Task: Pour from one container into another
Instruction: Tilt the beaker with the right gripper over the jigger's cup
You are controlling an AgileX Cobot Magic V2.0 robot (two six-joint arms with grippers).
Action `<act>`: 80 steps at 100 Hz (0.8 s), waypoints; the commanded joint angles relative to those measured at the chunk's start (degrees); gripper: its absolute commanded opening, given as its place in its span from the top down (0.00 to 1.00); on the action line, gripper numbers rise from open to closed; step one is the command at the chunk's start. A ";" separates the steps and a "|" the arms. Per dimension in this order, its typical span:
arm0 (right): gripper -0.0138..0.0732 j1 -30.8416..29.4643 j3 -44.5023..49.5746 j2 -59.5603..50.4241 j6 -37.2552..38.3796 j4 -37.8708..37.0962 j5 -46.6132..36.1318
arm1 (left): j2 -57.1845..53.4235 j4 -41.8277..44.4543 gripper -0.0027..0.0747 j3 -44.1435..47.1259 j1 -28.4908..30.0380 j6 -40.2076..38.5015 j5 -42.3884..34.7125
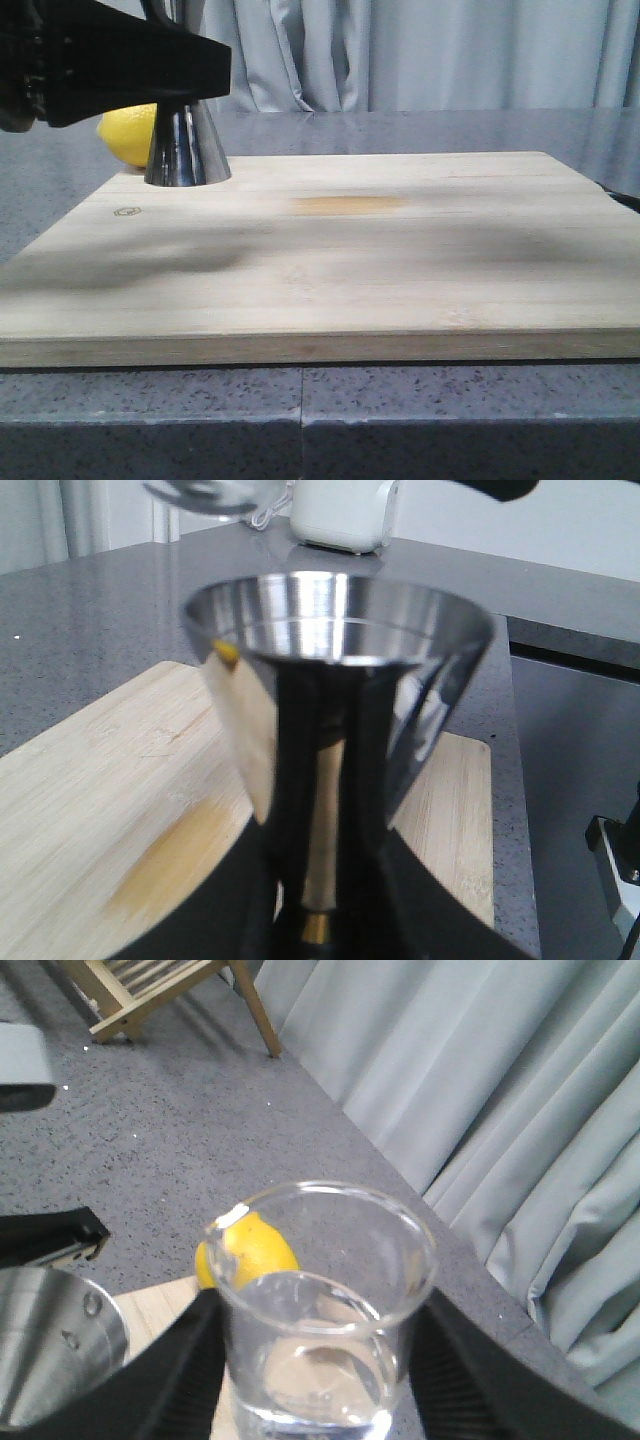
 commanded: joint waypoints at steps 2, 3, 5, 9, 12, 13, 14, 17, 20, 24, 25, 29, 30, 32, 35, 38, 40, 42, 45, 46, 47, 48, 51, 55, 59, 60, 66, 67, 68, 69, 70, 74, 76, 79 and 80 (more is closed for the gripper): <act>0.52 0.67 -3.46 -0.60 -0.52 -1.38 -4.17 | -1.91 -2.45 0.99 -1.66 0.07 -0.64 -4.18; 0.52 0.78 -3.57 -0.49 -0.52 -1.37 -4.12 | -1.91 -2.45 0.99 -1.66 0.07 -0.64 -4.18; 0.52 1.00 -3.90 -0.33 -0.52 -1.37 -4.03 | -1.91 -2.45 0.99 -1.66 0.07 -0.68 -4.18; 0.52 1.22 -4.48 0.19 -0.52 -1.70 -3.74 | -1.91 -2.45 0.99 -1.66 0.07 -0.68 -4.18; 0.52 1.47 -4.91 0.43 -0.52 -2.03 -3.30 | -1.91 -2.45 0.99 -1.66 0.07 -0.68 -4.18; 0.52 1.47 -4.99 0.53 -0.52 -2.12 -3.30 | -1.91 -2.45 0.99 -1.66 0.07 -0.68 -4.18; 0.52 1.61 -5.07 0.53 -0.52 -2.26 -3.30 | -1.91 -2.45 0.99 -1.66 0.07 -0.68 -4.18; 0.52 1.87 -5.27 0.93 -0.52 -2.81 -2.85 | -1.91 -2.45 0.99 -1.66 0.07 -0.68 -4.18; 0.52 1.90 -5.38 1.03 -0.52 -3.47 -2.84 | -1.91 -2.45 0.99 -1.66 0.07 -0.68 -4.18; 0.52 1.90 -5.38 1.06 -0.52 -3.75 -2.71 | -1.91 -2.45 0.99 -1.66 0.07 -0.68 -4.18; 0.52 1.90 -5.38 1.06 -0.52 -3.75 -2.71 | -1.91 -2.45 0.99 -1.66 0.07 -0.68 -4.18; 0.52 1.90 -5.38 1.18 -0.52 -3.75 -2.05 | -1.91 -2.45 0.99 -1.66 0.07 -0.68 -4.18; 0.52 1.90 -5.38 1.18 -0.52 -3.86 -2.05 | -1.91 -2.45 0.99 -1.66 0.07 -0.68 -4.18; 0.52 1.90 -5.38 1.18 -0.52 -3.87 -2.05 | -1.91 -2.45 0.99 -1.66 0.07 -0.68 -4.18; 0.52 1.90 -5.38 1.18 -0.52 -3.99 -2.05 | -1.91 -2.45 0.99 -1.66 0.07 -0.68 -4.18; 0.52 1.90 -5.38 1.18 -0.52 -3.99 -2.05 | -1.91 -2.45 0.99 -1.66 0.07 -0.68 -4.18; 0.52 1.90 -5.38 1.18 -0.52 -4.08 -2.05 | -1.91 -2.45 0.99 -1.66 0.07 -0.68 -4.18; 0.52 1.90 -5.38 1.18 -0.52 -4.25 -1.73 | -1.91 -2.45 0.99 -1.66 0.07 -0.68 -4.18; 0.52 1.90 -5.38 1.18 -0.52 -4.56 -1.60 | -1.91 -2.45 0.99 -1.66 0.07 -0.68 -4.18; 0.52 1.90 -5.38 1.18 -0.52 -4.93 -1.50 | -1.91 -2.45 0.99 -1.66 0.07 -0.68 -4.18; 0.52 2.00 -5.38 1.18 -0.52 -4.85 -1.50 | -1.91 -2.45 0.99 -1.66 0.07 -0.68 -4.18; 0.52 1.99 -5.38 1.18 -0.52 -5.05 -1.50 | -1.91 -2.45 0.99 -1.66 0.07 -0.68 -4.18; 0.52 2.12 -5.38 1.18 -0.52 -5.72 -1.50 | -1.91 -2.45 0.99 -1.66 0.07 -0.68 -4.18; 0.52 2.55 -5.38 1.18 -0.52 -6.61 -1.28 | -1.91 -2.45 0.99 -1.66 0.07 -0.68 -4.18; 0.52 3.12 -5.38 1.07 -0.52 -7.57 -1.13 | -1.91 -2.45 0.99 -1.66 0.07 -0.68 -4.18; 0.52 3.13 -5.38 1.07 -0.52 -7.99 -1.13 | -1.91 -2.45 0.99 -1.66 0.07 -0.68 -4.18; 0.52 4.15 -5.38 1.07 -0.52 -9.24 -0.92 | -1.91 -2.45 0.99 -1.66 0.07 -0.77 -4.18; 0.52 4.17 -5.38 1.07 -0.52 -9.37 -0.92 | -1.91 -2.45 0.99 -1.66 0.07 -0.77 -4.18; 0.52 4.35 -5.38 1.07 -0.52 -9.50 -0.79 | -1.91 -2.45 0.99 -1.66 0.07 -0.77 -4.18; 0.52 4.50 -5.38 1.07 -0.52 -9.71 -0.79 | -1.91 -2.45 0.99 -1.66 0.07 -0.77 -4.18; 0.52 4.67 -5.38 1.07 -0.52 -9.72 -0.79 | -1.91 -2.45 0.99 -1.66 0.07 -0.77 -4.18; 0.52 4.98 -5.38 1.07 -0.52 -10.32 -0.57 | -1.91 -2.45 0.99 -1.66 0.07 -0.77 -4.07; 0.52 5.27 -5.38 1.07 -0.52 -10.69 -0.44 | -1.91 -2.45 0.99 -1.66 0.07 -0.77 -4.07; 0.52 5.40 -5.38 1.07 -0.52 -10.91 -0.46 | -1.91 -2.45 0.99 -1.66 0.07 -0.77 -4.07; 0.52 5.39 -5.38 1.07 -0.52 -10.91 -0.46 | -1.91 -2.45 0.99 -1.66 0.07 -0.77 -4.07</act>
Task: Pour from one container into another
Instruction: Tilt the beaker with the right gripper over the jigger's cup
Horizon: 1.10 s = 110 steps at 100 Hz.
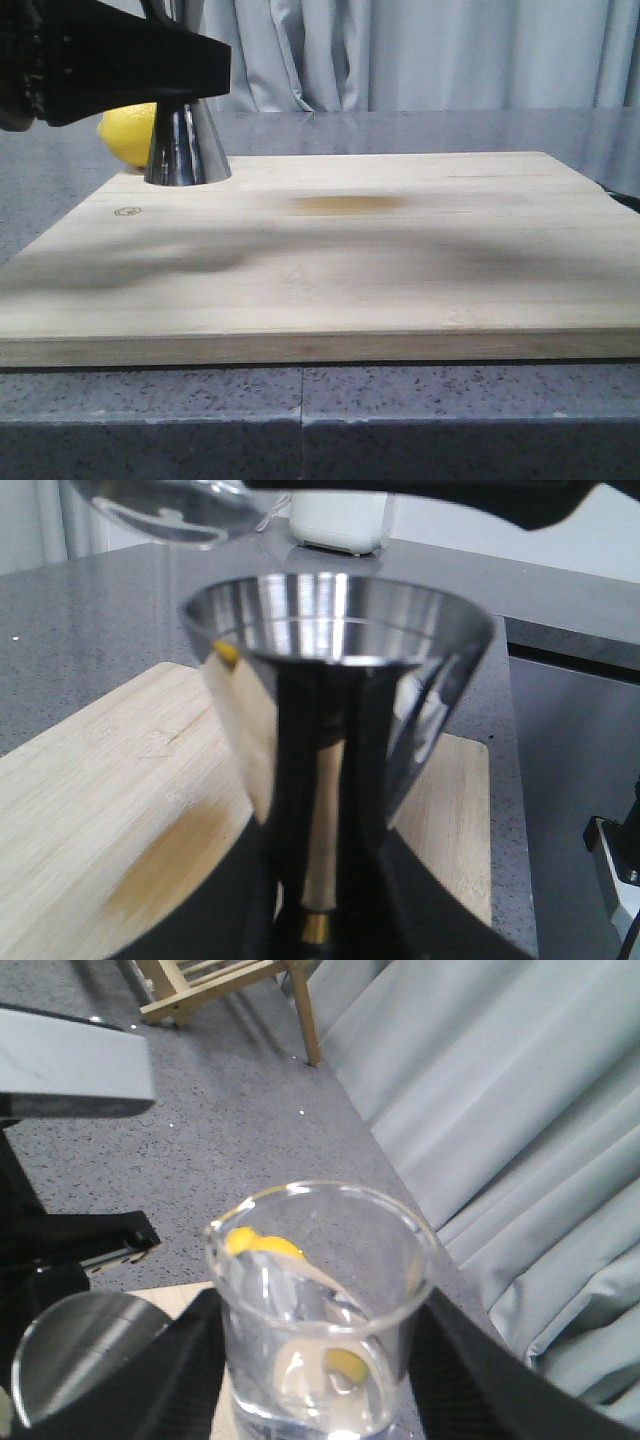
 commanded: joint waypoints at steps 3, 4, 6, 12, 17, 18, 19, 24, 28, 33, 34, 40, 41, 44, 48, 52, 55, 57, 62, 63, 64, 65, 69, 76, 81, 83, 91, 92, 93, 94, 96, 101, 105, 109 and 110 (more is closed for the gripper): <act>0.52 0.47 -2.26 -1.65 -0.52 -1.85 -3.31 | -1.86 -2.55 0.99 -1.66 0.07 -0.73 -3.94; 0.52 0.47 -2.26 -1.65 -0.52 -1.85 -3.31 | -1.86 -2.55 0.99 -1.66 0.07 -0.73 -3.94; 0.52 0.47 -2.41 -1.65 -0.52 -1.95 -2.97 | -1.86 -2.55 0.99 -1.66 0.07 -0.73 -3.94; 0.52 0.47 -2.93 -1.65 -0.52 -2.58 -1.64 | -1.86 -2.55 0.99 -1.66 0.07 -0.73 -3.94; 0.52 0.47 -3.05 -1.65 -0.52 -3.04 -1.38 | -1.86 -2.55 0.99 -1.66 0.07 -0.73 -3.94; 0.52 0.47 -3.05 -1.65 -0.52 -3.20 -1.38 | -1.86 -2.55 0.99 -1.66 0.07 -0.73 -3.94; 0.52 0.47 -3.05 -1.75 -0.52 -3.36 -1.38 | -1.86 -2.55 0.99 -1.66 0.07 -0.73 -3.94; 0.52 0.47 -3.10 -2.01 -0.52 -4.00 -1.25 | -1.86 -2.55 0.99 -1.66 0.07 -0.73 -3.94; 0.52 0.47 -3.10 -2.24 -0.52 -4.12 -1.25 | -1.86 -2.55 0.99 -1.66 0.07 -0.73 -3.94; 0.52 0.47 -3.10 -2.49 -0.52 -4.35 -1.13 | -1.86 -2.55 0.99 -1.66 0.07 -0.73 -3.94; 0.52 0.47 -3.10 -2.49 -0.52 -4.48 -1.13 | -1.86 -2.55 0.99 -1.66 0.07 -0.73 -3.94; 0.52 0.47 -3.10 -2.76 -0.52 -4.77 -0.91 | -1.86 -2.55 0.99 -1.66 0.07 -0.73 -3.94; 0.52 0.47 -3.10 -2.88 -0.52 -4.78 -0.78 | -1.86 -2.55 0.99 -1.66 0.07 -0.73 -3.94; 0.52 0.47 -3.10 -2.99 -0.52 -5.10 -0.62 | -1.86 -2.55 0.99 -1.66 0.07 -0.73 -3.94; 0.52 0.47 -3.10 -3.11 -0.52 -5.53 -0.36 | -1.86 -2.55 0.99 -1.66 0.07 -0.73 -3.94; 0.52 0.47 -3.10 -3.10 -0.52 -5.99 -0.18 | -1.86 -2.55 0.99 -1.66 0.07 -0.73 -3.94; 0.52 0.47 -3.10 -3.10 -0.52 -6.27 -0.08 | -1.86 -2.55 0.99 -1.66 0.07 -0.73 -3.94; 0.52 0.47 -3.10 -3.10 -0.52 -6.44 -0.05 | -1.86 -2.55 0.99 -1.66 0.07 -0.73 -3.94; 0.52 0.47 -3.10 -3.10 -0.52 -6.84 0.05 | -1.86 -2.55 0.99 -1.66 0.07 -0.73 -3.94; 0.52 0.47 -3.10 -3.10 -0.52 -6.84 0.05 | -1.86 -2.55 0.99 -1.66 0.07 -0.73 -3.94; 0.52 0.47 -3.10 -3.10 -0.52 -6.84 0.05 | -1.86 -2.55 0.99 -1.66 0.07 -0.73 -3.94; 0.52 0.47 -3.10 -3.10 -0.52 -6.98 0.16 | -1.86 -2.55 0.99 -1.66 0.07 -0.73 -3.94; 0.52 0.47 -3.10 -3.10 -0.52 -7.10 0.16 | -1.86 -2.55 0.99 -1.66 0.07 -0.93 -3.94; 0.52 0.47 -3.10 -3.10 -0.52 -7.49 0.27 | -1.86 -2.55 0.99 -1.66 0.07 -1.04 -3.94; 0.52 0.47 -3.10 -3.10 -0.52 -7.95 0.48 | -1.86 -2.55 0.99 -1.66 0.07 -1.04 -3.94; 0.52 0.47 -3.10 -3.10 -0.52 -8.12 0.62 | -1.86 -2.55 0.99 -1.66 0.07 -1.04 -3.94; 0.52 0.47 -3.10 -3.10 -0.52 -8.98 1.21 | -1.86 -2.55 0.99 -1.66 0.07 -1.04 -3.94; 0.52 0.47 -3.10 -3.10 -0.52 -9.20 1.32 | -1.86 -2.55 0.99 -1.66 0.07 -1.04 -3.94; 0.52 0.47 -3.10 -3.10 -0.52 -9.20 1.29 | -1.86 -2.55 0.99 -1.66 0.07 -1.04 -3.94; 0.52 0.47 -3.10 -3.10 -0.52 -9.34 1.34 | -1.86 -2.55 0.99 -1.66 0.07 -1.04 -3.94; 0.52 0.47 -3.10 -3.10 -0.52 -9.47 1.44 | -1.86 -2.55 0.99 -1.66 0.07 -1.04 -3.94; 0.52 0.47 -3.10 -3.10 -0.52 -9.88 1.48 | -1.86 -2.55 0.99 -1.66 0.07 -1.04 -3.94; 0.52 0.47 -3.10 -3.10 -0.52 -10.17 1.57 | -1.86 -2.55 0.99 -1.66 0.07 -1.04 -3.83; 0.52 0.47 -3.10 -3.10 -0.52 -10.31 1.57 | -1.86 -2.55 0.99 -1.66 0.07 -1.04 -3.75; 0.52 0.47 -3.10 -3.10 -0.52 -10.48 1.57 | -1.86 -2.55 0.99 -1.66 0.07 -1.04 -3.75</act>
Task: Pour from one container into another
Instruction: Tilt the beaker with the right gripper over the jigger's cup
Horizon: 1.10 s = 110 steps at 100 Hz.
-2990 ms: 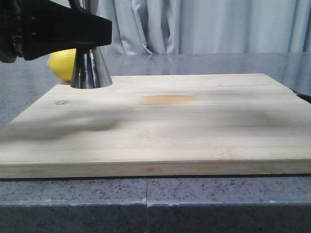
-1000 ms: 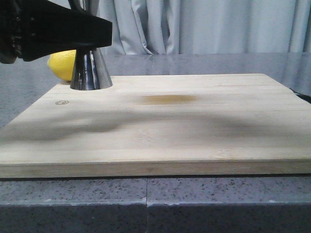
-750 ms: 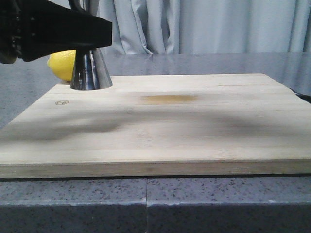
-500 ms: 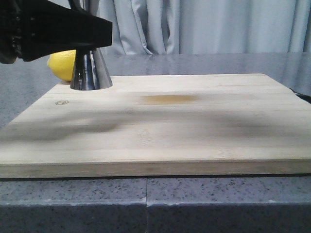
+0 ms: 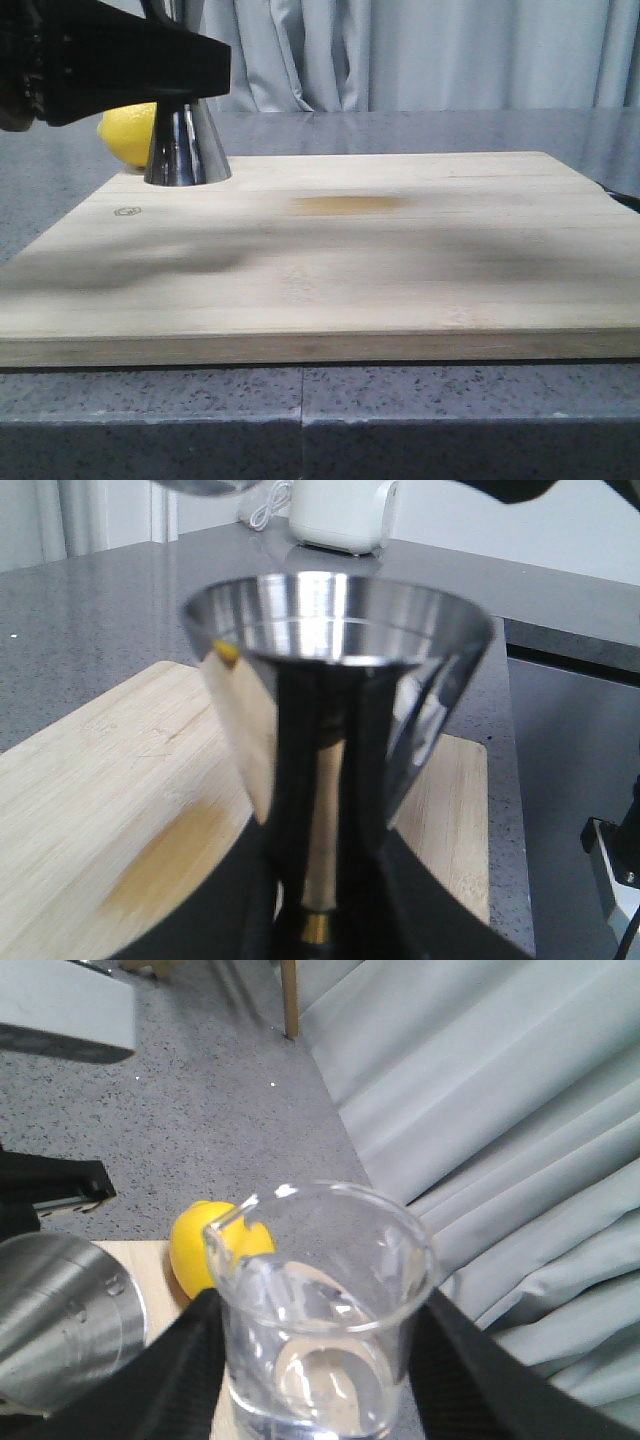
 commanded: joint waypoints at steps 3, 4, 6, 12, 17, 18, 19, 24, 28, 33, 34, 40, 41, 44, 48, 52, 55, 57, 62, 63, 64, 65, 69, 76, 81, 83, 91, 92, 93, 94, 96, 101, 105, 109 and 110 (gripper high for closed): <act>0.52 0.04 -2.00 -2.11 -0.48 -2.00 -3.12 | -1.86 -2.57 0.99 -1.66 0.07 -0.62 -3.63; 0.52 0.04 -2.00 -2.11 -0.48 -2.00 -3.12 | -1.86 -2.57 0.99 -1.66 0.07 -0.62 -3.63; 0.52 0.04 -2.00 -2.11 -0.48 -2.16 -3.12 | -1.86 -2.57 0.99 -1.66 0.07 -0.62 -3.63; 0.52 0.04 -2.00 -2.11 -0.48 -2.70 -3.12 | -1.86 -2.57 0.99 -1.66 0.07 -0.62 -3.59; 0.52 0.04 -2.00 -2.11 -0.48 -3.14 -3.12 | -1.86 -2.57 0.99 -1.66 0.07 -0.62 -3.50; 0.52 0.04 -2.00 -2.11 -0.48 -3.26 -3.12 | -1.86 -2.57 0.99 -1.66 0.07 -0.62 -3.50; 0.52 0.04 -2.00 -2.11 -0.48 -3.39 -3.12 | -1.86 -2.57 0.99 -1.66 0.07 -0.62 -3.50; 0.52 0.04 -2.00 -2.11 -0.48 -3.63 -3.12 | -1.86 -2.57 0.99 -1.66 0.07 -0.62 -3.50; 0.52 0.04 -2.00 -2.11 -0.48 -3.62 -3.12 | -1.86 -2.57 0.99 -1.66 0.07 -0.62 -3.50; 0.52 0.04 -2.00 -2.11 -0.48 -3.62 -3.12 | -1.86 -2.57 0.99 -1.66 0.07 -0.62 -3.50; 0.52 0.04 -2.00 -2.11 -0.48 -3.62 -3.12 | -1.86 -2.57 0.99 -1.66 0.07 -0.62 -3.50; 0.52 0.04 -2.00 -2.11 -0.48 -4.22 -3.12 | -1.86 -2.57 0.99 -1.66 0.07 -0.62 -3.50; 0.52 0.04 -2.00 -2.11 -0.48 -4.32 -3.12 | -1.86 -2.57 0.99 -1.66 0.07 -0.62 -3.50; 0.52 0.04 -2.00 -2.11 -0.48 -4.56 -3.12 | -1.86 -2.57 0.99 -1.66 0.07 -0.62 -3.50; 0.52 0.04 -2.00 -2.11 -0.48 -4.81 -3.12 | -1.86 -2.57 0.99 -1.66 0.07 -0.62 -3.50; 0.52 0.04 -2.00 -2.11 -0.48 -4.91 -3.12 | -1.86 -2.57 0.99 -1.66 0.07 -0.62 -3.50; 0.52 0.04 -2.00 -2.11 -0.48 -5.05 -3.12 | -1.86 -2.57 0.99 -1.66 0.07 -0.62 -3.50; 0.52 0.04 -2.00 -2.11 -0.48 -5.08 -3.12 | -1.86 -2.57 0.99 -1.66 0.07 -0.62 -3.50; 0.52 0.04 -2.00 -2.11 -0.48 -5.31 -3.12 | -1.86 -2.57 0.99 -1.66 0.07 -0.62 -3.50; 0.52 0.04 -2.00 -2.11 -0.48 -5.44 -3.22 | -1.86 -2.57 0.99 -1.66 0.07 -0.62 -3.50; 0.52 0.04 -2.00 -2.11 -0.48 -5.58 -3.22 | -1.86 -2.57 0.99 -1.66 0.07 -0.62 -3.50; 0.52 0.04 -2.00 -2.11 -0.48 -5.71 -3.22 | -1.86 -2.57 0.99 -1.66 0.07 -0.62 -3.50; 0.52 0.04 -2.00 -2.11 -0.48 -5.87 -3.34 | -1.86 -2.57 0.99 -1.66 0.07 -0.62 -3.50; 0.52 0.04 -2.00 -2.11 -0.48 -6.26 -3.55 | -1.86 -2.57 0.99 -1.66 0.07 -0.62 -3.50; 0.52 0.04 -2.00 -2.11 -0.48 -6.40 -3.55 | -1.86 -2.57 0.99 -1.66 0.07 -0.62 -3.50; 0.52 0.04 -2.00 -2.11 -0.48 -6.55 -3.55 | -1.86 -2.57 0.99 -1.66 0.07 -0.62 -3.47; 0.52 0.04 -2.00 -2.11 -0.48 -6.77 -3.68 | -1.86 -2.57 0.99 -1.66 0.07 -0.62 -3.47; 0.52 0.04 -2.00 -2.11 -0.48 -6.77 -3.68 | -1.86 -2.57 0.99 -1.66 0.07 -0.62 -3.47; 0.52 0.04 -2.00 -2.11 -0.48 -6.88 -3.68 | -1.86 -2.57 0.99 -1.66 0.07 -0.62 -3.47; 0.52 0.04 -2.00 -2.11 -0.48 -7.04 -3.68 | -1.86 -2.57 0.99 -1.66 0.07 -0.62 -3.47; 0.52 0.04 -2.00 -2.11 -0.48 -7.18 -3.68 | -1.86 -2.57 0.99 -1.66 0.07 -0.62 -3.47; 0.52 0.04 -2.00 -2.11 -0.48 -7.30 -3.68 | -1.86 -2.57 0.99 -1.66 0.07 -0.62 -3.47; 0.52 0.04 -2.00 -2.11 -0.48 -7.42 -3.68 | -1.86 -2.57 0.99 -1.66 0.07 -0.62 -3.47; 0.52 0.04 -2.00 -2.11 -0.48 -7.42 -3.68 | -1.86 -2.57 0.99 -1.66 0.07 -0.62 -3.47; 0.52 0.04 -2.00 -2.11 -0.48 -7.52 -3.68 | -1.86 -2.57 0.99 -1.66 0.07 -0.62 -3.47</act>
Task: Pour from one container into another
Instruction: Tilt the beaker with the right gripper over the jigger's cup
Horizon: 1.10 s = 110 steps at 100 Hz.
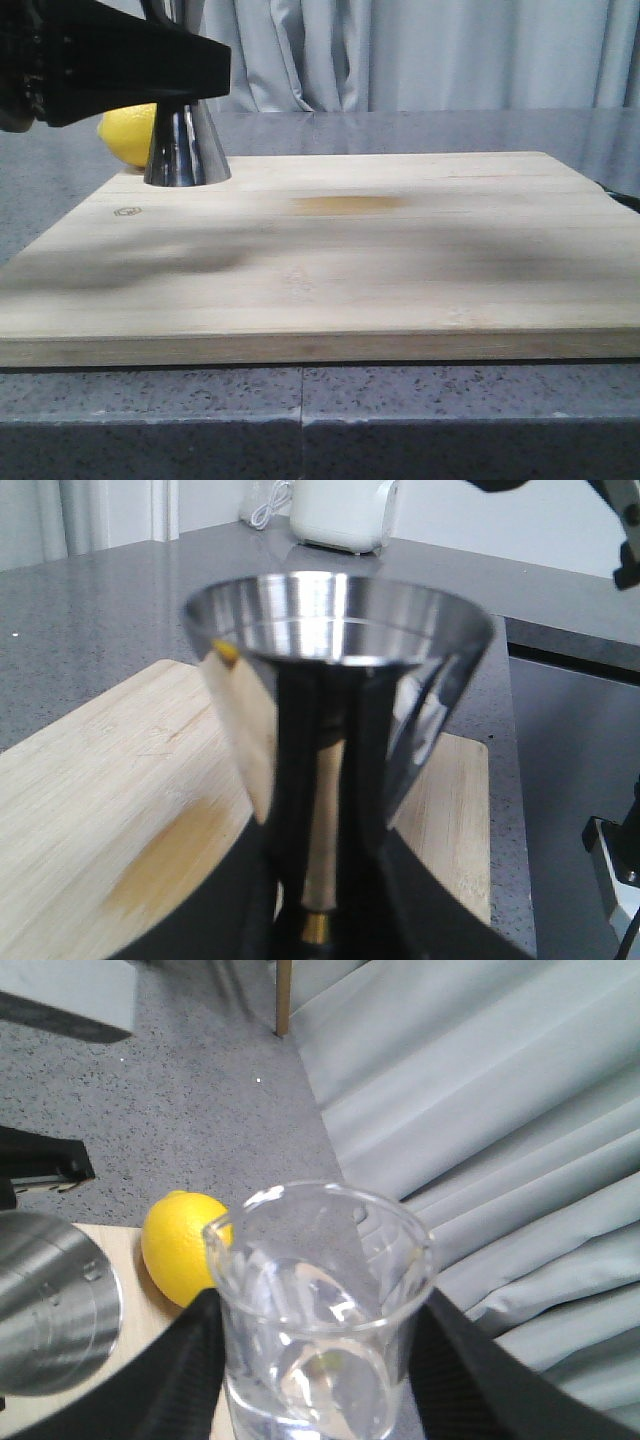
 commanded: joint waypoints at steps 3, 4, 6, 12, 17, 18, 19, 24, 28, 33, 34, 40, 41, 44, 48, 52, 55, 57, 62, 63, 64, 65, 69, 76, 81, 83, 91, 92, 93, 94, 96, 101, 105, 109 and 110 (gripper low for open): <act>0.52 0.04 -2.00 -2.11 -0.48 -1.50 -3.58 | -1.86 -2.57 0.99 -1.58 0.07 -0.62 -3.57; 0.52 0.04 -2.00 -2.11 -0.48 -1.59 -3.76 | -1.86 -2.57 0.99 -1.58 0.07 -0.62 -3.57; 0.52 0.04 -2.00 -2.11 -0.48 -1.62 -3.82 | -1.86 -2.57 0.99 -1.58 0.07 -0.62 -3.57; 0.52 0.04 -2.00 -2.11 -0.48 -1.85 -4.16 | -1.86 -2.57 0.99 -1.58 0.07 -0.62 -3.48; 0.52 0.04 -2.00 -2.11 -0.48 -1.99 -4.40 | -1.86 -2.57 0.99 -1.58 0.07 -0.62 -3.48; 0.52 0.04 -2.00 -2.11 -0.48 -2.11 -4.40 | -1.86 -2.57 0.99 -1.58 0.07 -0.62 -3.33; 0.52 0.04 -2.00 -2.11 -0.48 -2.12 -4.40 | -1.86 -2.57 0.99 -1.58 0.07 -0.62 -3.33; 0.52 0.04 -2.00 -2.11 -0.48 -2.12 -4.65 | -1.86 -2.57 0.99 -1.58 0.07 -0.62 -3.09; 0.52 0.04 -2.00 -2.11 -0.48 -2.26 -4.65 | -1.86 -2.57 0.99 -1.58 0.07 -0.62 -3.11; 0.52 0.04 -2.00 -2.11 -0.48 -2.59 -4.75 | -1.86 -2.57 0.99 -1.58 0.07 -0.62 -3.11; 0.52 0.04 -2.00 -2.11 -0.48 -2.59 -4.75 | -1.86 -2.57 0.99 -1.58 0.07 -0.62 -3.11; 0.52 0.32 -2.00 -2.11 -0.48 -3.05 -4.75 | -1.86 -2.57 0.99 -1.58 0.07 -0.62 -3.11; 0.52 0.49 -2.00 -2.11 -0.48 -3.15 -4.75 | -1.86 -2.57 0.99 -1.58 0.07 -0.62 -3.11; 0.52 0.71 -2.00 -2.11 -0.48 -3.52 -4.75 | -1.86 -2.57 0.99 -1.58 0.07 -0.62 -3.11; 0.52 1.17 -2.00 -2.11 -0.48 -4.00 -4.75 | -1.86 -2.57 0.99 -1.58 0.07 -0.62 -3.11; 0.52 1.29 -2.00 -2.11 -0.48 -4.53 -4.59 | -1.86 -2.57 0.99 -1.58 0.07 -0.62 -3.11; 0.52 1.29 -2.00 -2.11 -0.48 -4.69 -4.58 | -1.86 -2.57 0.99 -1.58 0.07 -0.62 -3.11; 0.52 1.29 -2.00 -2.11 -0.48 -4.74 -4.43 | -1.86 -2.57 0.99 -1.58 0.07 -0.62 -3.11; 0.52 1.29 -2.00 -2.11 -0.48 -4.88 -3.94 | -1.86 -2.57 0.99 -1.58 0.07 -0.62 -3.11; 0.52 1.29 -2.00 -2.11 -0.48 -4.97 -3.82 | -1.86 -2.57 0.99 -1.58 0.07 -0.62 -3.11; 0.52 1.29 -2.00 -2.11 -0.48 -4.97 -3.81 | -1.86 -2.57 0.99 -1.58 0.07 -0.62 -3.11; 0.52 1.29 -2.00 -2.11 -0.48 -5.07 -3.69 | -1.86 -2.57 0.99 -1.58 0.07 -0.62 -3.11; 0.52 1.29 -2.00 -2.11 -0.48 -5.11 -3.53 | -1.86 -2.57 0.99 -1.58 0.07 -0.62 -3.11; 0.52 1.29 -2.00 -2.11 -0.48 -5.73 -3.31 | -1.86 -2.57 0.99 -1.58 0.07 -0.62 -3.11; 0.52 1.29 -2.00 -2.11 -0.48 -6.05 -3.31 | -1.86 -2.57 0.99 -1.58 0.07 -0.62 -3.11; 0.52 1.29 -2.00 -2.11 -0.48 -6.18 -3.31 | -1.86 -2.57 0.99 -1.58 0.07 -0.62 -3.11; 0.52 1.29 -2.00 -2.11 -0.48 -6.32 -3.31 | -1.86 -2.57 0.99 -1.58 0.07 -0.62 -3.11; 0.52 1.29 -2.00 -2.11 -0.48 -6.32 -3.31 | -1.86 -2.57 0.99 -1.58 0.07 -0.62 -3.11; 0.52 1.29 -2.00 -2.11 -0.48 -6.32 -3.31 | -1.86 -2.57 0.99 -1.58 0.07 -0.62 -3.11; 0.52 1.29 -2.00 -2.11 -0.48 -6.32 -3.31 | -1.86 -2.57 0.99 -1.58 0.07 -0.62 -3.11; 0.52 1.29 -2.00 -2.11 -0.48 -6.32 -3.31 | -1.86 -2.57 0.99 -1.58 0.07 -0.62 -3.11; 0.52 1.29 -2.00 -2.11 -0.48 -6.46 -3.18 | -1.86 -2.57 0.99 -1.58 0.07 -0.62 -3.11; 0.52 1.29 -2.00 -2.11 -0.48 -6.71 -3.07 | -1.86 -2.57 0.99 -1.58 0.07 -0.62 -3.11; 0.52 1.29 -2.00 -2.11 -0.48 -7.13 -2.96 | -1.86 -2.57 0.99 -1.58 0.07 -0.62 -3.11; 0.52 1.29 -2.00 -2.11 -0.48 -7.14 -2.96 | -1.86 -2.57 0.99 -1.58 0.07 -0.62 -3.11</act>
